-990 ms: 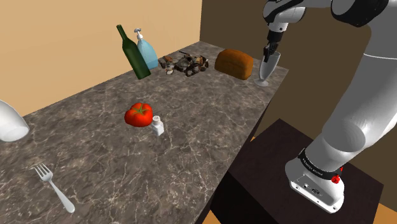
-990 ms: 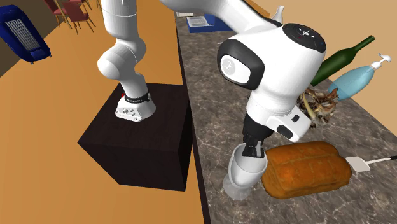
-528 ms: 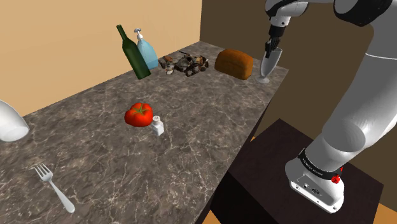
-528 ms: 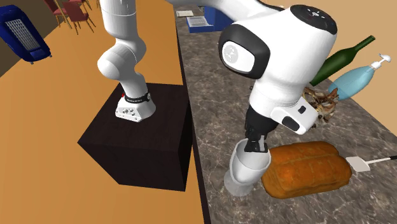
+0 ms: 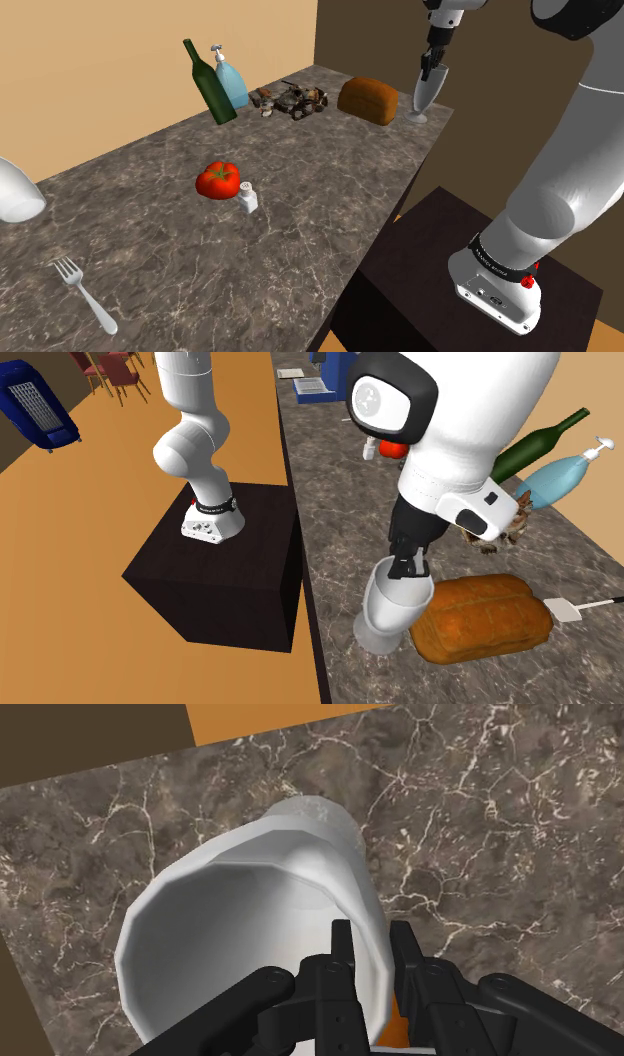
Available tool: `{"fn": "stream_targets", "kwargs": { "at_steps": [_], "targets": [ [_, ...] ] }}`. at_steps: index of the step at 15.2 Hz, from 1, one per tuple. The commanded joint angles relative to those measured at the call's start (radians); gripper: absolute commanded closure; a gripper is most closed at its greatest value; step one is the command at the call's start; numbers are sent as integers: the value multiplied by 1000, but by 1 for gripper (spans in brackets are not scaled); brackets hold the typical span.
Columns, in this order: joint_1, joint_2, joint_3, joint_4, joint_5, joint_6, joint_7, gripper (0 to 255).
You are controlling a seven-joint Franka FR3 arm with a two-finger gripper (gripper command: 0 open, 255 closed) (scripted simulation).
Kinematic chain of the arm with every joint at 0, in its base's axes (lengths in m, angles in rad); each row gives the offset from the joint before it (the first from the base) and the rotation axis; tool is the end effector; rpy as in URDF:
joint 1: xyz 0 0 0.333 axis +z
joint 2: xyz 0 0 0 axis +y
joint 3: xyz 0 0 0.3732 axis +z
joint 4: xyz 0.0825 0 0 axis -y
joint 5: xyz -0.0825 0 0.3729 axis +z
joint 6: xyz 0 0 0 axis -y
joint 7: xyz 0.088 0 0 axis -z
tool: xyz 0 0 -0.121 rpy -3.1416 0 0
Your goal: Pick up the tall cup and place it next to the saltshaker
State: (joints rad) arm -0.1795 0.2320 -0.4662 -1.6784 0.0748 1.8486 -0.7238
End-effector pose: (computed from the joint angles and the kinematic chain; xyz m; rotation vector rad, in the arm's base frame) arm 0.5158 -0.3474 0.5181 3.1371 0.1022 -0.0762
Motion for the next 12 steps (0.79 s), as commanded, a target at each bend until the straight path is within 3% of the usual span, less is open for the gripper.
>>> {"fn": "stream_targets", "kwargs": {
  "at_steps": [1, 12],
  "targets": [
    [0, -3, -1, 28, -2, -30, 2, 255],
    [-8, -3, -5, 175, -4, -177, 1, 255]
  ]
}}
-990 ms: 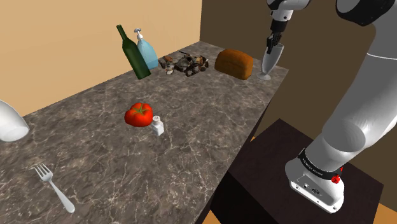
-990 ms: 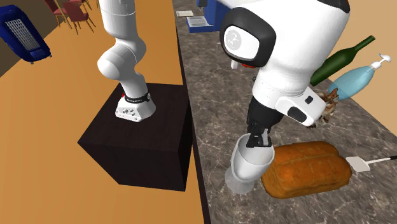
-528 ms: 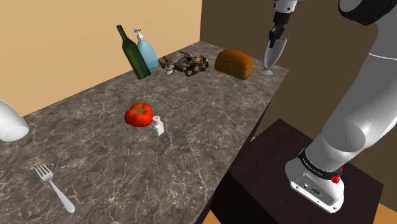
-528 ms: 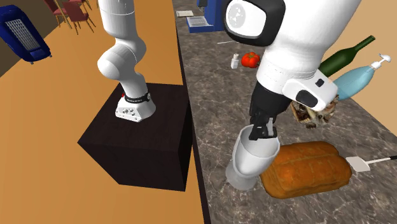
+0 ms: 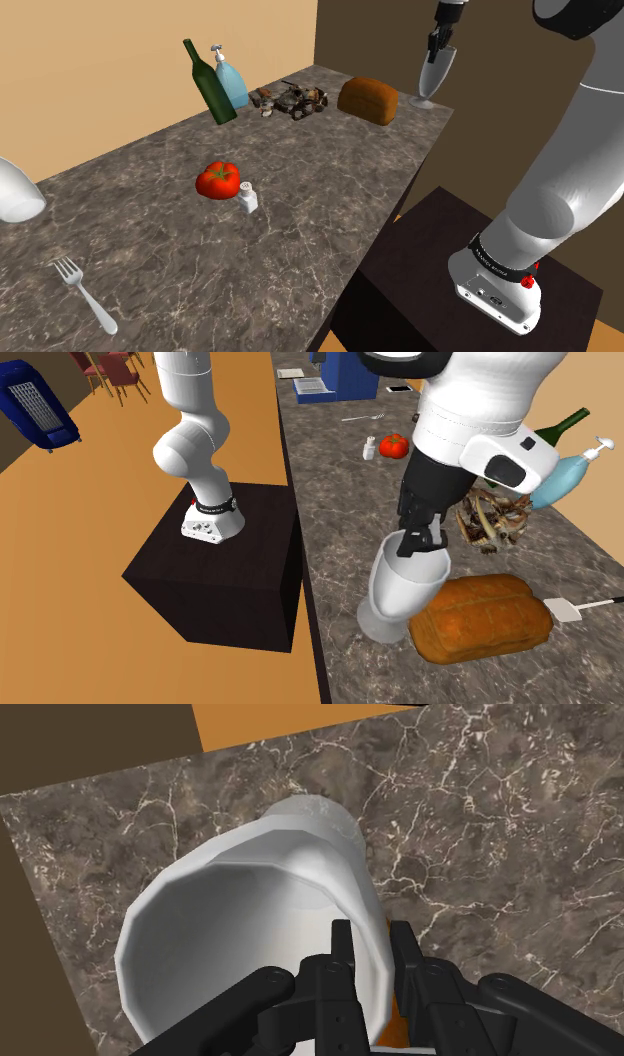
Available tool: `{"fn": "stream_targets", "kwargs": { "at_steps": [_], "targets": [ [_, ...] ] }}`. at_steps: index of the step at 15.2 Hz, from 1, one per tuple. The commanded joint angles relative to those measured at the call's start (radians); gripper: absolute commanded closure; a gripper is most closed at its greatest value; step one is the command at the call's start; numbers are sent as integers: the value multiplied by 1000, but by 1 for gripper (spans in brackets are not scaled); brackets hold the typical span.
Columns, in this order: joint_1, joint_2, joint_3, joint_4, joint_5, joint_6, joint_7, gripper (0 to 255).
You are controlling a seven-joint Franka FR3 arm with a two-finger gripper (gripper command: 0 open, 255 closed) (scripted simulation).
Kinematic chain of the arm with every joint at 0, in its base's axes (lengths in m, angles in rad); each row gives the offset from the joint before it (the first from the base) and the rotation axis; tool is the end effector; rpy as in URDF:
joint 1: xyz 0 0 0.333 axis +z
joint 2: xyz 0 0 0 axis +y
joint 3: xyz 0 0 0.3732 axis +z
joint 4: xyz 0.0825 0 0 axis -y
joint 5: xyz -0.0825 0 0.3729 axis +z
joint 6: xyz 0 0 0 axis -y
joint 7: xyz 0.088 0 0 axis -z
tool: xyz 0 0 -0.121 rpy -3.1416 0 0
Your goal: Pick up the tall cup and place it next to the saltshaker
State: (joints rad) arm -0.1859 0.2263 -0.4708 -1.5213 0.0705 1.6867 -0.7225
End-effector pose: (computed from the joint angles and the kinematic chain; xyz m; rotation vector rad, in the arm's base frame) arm 0.5153 -0.3472 0.5808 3.1372 0.1017 -0.0761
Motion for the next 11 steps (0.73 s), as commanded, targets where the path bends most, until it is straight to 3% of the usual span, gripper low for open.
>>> {"fn": "stream_targets", "kwargs": {
  "at_steps": [1, 11],
  "targets": [
    [-2, 4, -1, 34, 1, -30, -1, 255],
    [-22, 38, -5, 215, 17, -179, -10, 255]
  ]
}}
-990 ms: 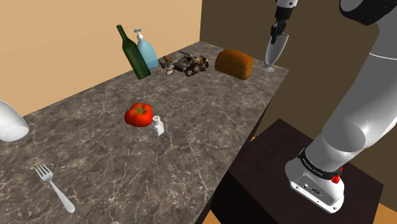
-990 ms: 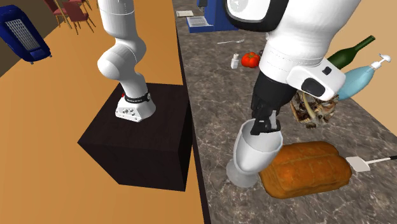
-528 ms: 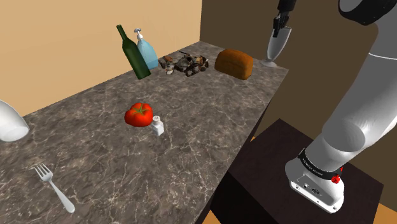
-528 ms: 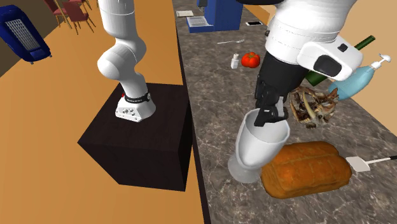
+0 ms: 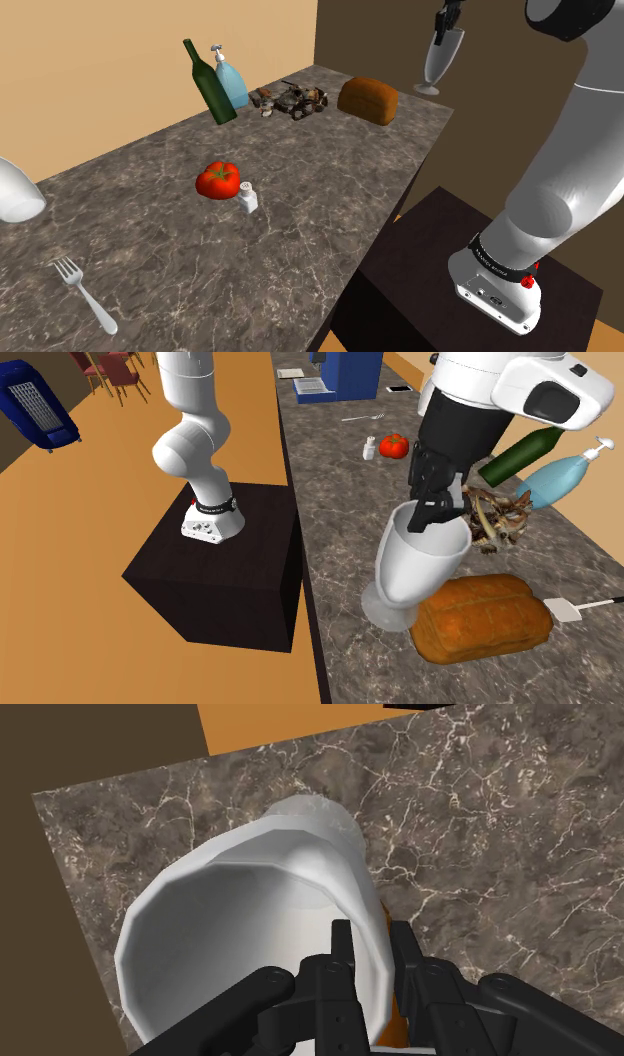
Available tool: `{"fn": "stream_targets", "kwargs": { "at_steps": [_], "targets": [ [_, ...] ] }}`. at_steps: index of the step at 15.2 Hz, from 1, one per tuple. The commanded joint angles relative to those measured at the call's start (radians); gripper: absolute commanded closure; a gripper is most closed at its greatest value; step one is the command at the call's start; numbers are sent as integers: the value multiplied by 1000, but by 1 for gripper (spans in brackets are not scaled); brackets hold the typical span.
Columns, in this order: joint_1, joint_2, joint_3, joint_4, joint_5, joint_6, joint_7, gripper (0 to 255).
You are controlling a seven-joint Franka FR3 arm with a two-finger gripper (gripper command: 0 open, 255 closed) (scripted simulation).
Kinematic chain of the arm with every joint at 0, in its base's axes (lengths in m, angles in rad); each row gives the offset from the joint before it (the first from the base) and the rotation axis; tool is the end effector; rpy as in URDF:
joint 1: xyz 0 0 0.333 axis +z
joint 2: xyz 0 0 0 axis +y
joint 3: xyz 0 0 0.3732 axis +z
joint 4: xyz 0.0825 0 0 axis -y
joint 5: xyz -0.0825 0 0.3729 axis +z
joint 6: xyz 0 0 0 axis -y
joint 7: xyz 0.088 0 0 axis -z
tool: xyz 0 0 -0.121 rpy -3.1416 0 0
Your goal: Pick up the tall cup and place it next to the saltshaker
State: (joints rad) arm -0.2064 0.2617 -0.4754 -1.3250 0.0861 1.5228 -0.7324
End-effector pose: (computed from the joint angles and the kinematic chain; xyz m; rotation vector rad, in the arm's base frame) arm 0.5177 -0.3484 0.6368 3.1373 0.1020 -0.0763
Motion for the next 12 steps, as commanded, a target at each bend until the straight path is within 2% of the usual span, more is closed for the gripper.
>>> {"fn": "stream_targets", "kwargs": {
  "at_steps": [1, 12],
  "targets": [
    [-5, 8, -1, 40, 4, -32, -1, 255],
    [-65, 112, -4, 344, 54, -239, -20, 255]
  ]
}}
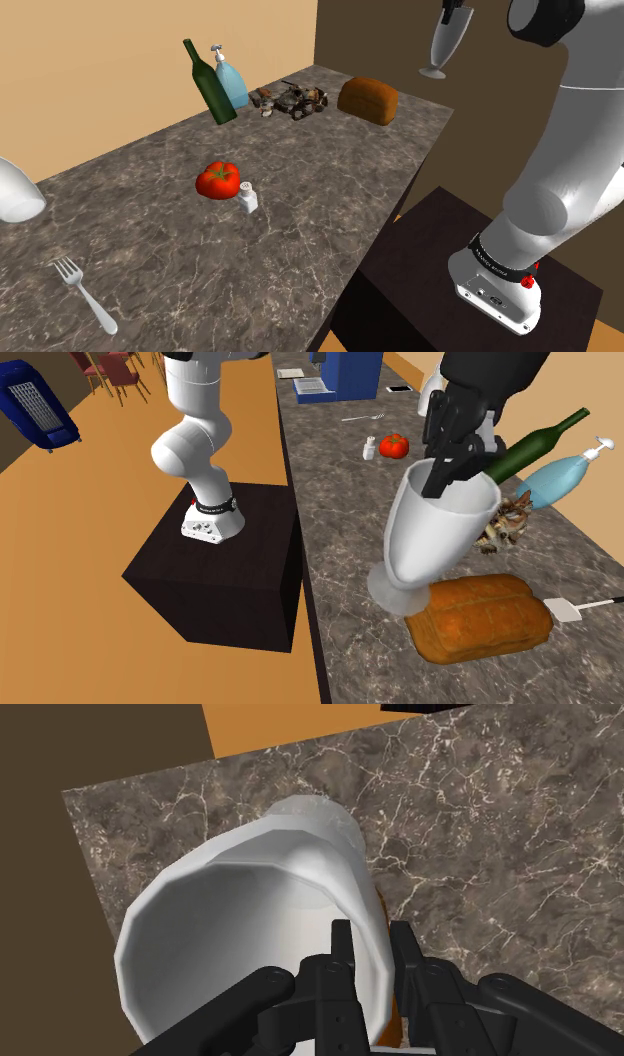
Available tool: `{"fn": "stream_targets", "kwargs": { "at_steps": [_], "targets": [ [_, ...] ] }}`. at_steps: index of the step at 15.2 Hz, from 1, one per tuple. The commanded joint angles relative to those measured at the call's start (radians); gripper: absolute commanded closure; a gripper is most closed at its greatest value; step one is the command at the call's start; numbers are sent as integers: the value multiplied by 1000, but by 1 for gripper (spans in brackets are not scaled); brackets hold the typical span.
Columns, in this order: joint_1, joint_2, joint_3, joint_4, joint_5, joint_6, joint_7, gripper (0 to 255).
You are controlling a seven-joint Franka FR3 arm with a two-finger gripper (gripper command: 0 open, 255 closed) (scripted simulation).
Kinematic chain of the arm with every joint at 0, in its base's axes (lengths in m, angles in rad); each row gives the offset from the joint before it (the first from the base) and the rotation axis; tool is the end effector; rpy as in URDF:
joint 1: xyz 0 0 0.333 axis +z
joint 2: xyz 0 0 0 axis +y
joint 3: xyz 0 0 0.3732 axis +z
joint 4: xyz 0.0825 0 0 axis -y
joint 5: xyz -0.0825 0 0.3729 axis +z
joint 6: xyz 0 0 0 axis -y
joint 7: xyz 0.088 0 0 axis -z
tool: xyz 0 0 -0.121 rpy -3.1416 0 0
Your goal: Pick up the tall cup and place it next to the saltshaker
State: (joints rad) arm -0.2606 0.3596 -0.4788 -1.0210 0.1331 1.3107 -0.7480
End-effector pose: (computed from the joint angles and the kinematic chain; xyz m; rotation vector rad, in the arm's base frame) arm 0.5238 -0.3494 0.6950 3.1372 0.1012 -0.0759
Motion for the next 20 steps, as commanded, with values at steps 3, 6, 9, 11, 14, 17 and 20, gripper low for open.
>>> {"fn": "stream_targets", "kwargs": {
  "at_steps": [3, 6, 9, 11, 14, 17, 20],
  "targets": [
    [-45, 67, 1, 169, 34, -103, -9, 255],
    [-83, 122, 6, 293, 61, -172, -10, 255],
    [53, -26, 5, 40, -9, -65, 59, 255],
    [116, -94, 16, -67, -42, -20, 112, 255],
    [190, -174, 43, -189, -80, 29, 193, 255],
    [250, -234, 75, -283, -106, 66, 275, 255],
    [300, -280, 110, -356, -123, 96, 355, 255]
  ]
}}
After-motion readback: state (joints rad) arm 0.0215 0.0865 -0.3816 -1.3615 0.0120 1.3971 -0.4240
